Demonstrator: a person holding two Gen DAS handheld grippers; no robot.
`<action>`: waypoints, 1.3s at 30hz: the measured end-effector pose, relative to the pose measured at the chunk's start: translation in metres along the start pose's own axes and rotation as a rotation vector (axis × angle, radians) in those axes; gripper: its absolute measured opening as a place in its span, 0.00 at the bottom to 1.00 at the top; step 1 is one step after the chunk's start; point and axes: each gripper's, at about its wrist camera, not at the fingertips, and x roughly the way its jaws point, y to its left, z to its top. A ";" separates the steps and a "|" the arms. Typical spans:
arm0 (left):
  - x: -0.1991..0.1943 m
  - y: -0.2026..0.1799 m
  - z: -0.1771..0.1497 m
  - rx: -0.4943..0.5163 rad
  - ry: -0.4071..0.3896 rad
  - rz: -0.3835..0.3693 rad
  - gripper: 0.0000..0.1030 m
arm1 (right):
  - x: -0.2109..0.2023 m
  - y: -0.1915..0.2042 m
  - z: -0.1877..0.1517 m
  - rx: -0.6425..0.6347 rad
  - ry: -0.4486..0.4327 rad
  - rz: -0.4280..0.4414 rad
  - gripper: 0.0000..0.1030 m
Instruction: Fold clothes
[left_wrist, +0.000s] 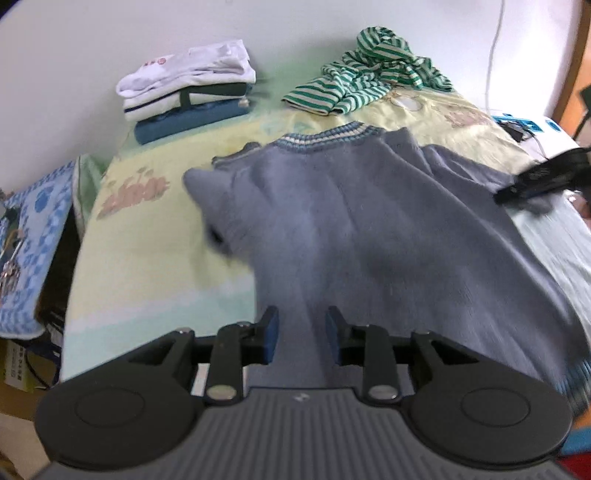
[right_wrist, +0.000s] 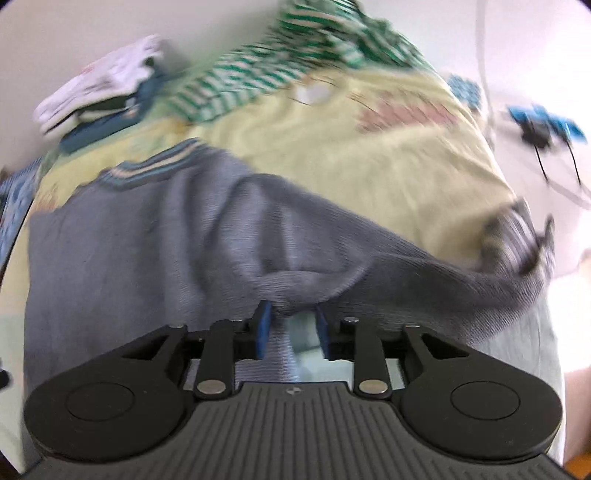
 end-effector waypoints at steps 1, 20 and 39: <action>0.009 -0.003 0.004 -0.006 0.002 0.005 0.31 | 0.001 -0.004 0.003 0.017 0.004 -0.010 0.37; 0.094 0.001 0.077 0.055 -0.070 0.042 0.45 | 0.038 0.020 0.056 -0.253 -0.217 -0.069 0.42; 0.127 0.033 0.076 0.056 -0.056 0.018 0.56 | 0.055 0.025 0.055 -0.277 -0.172 -0.011 0.06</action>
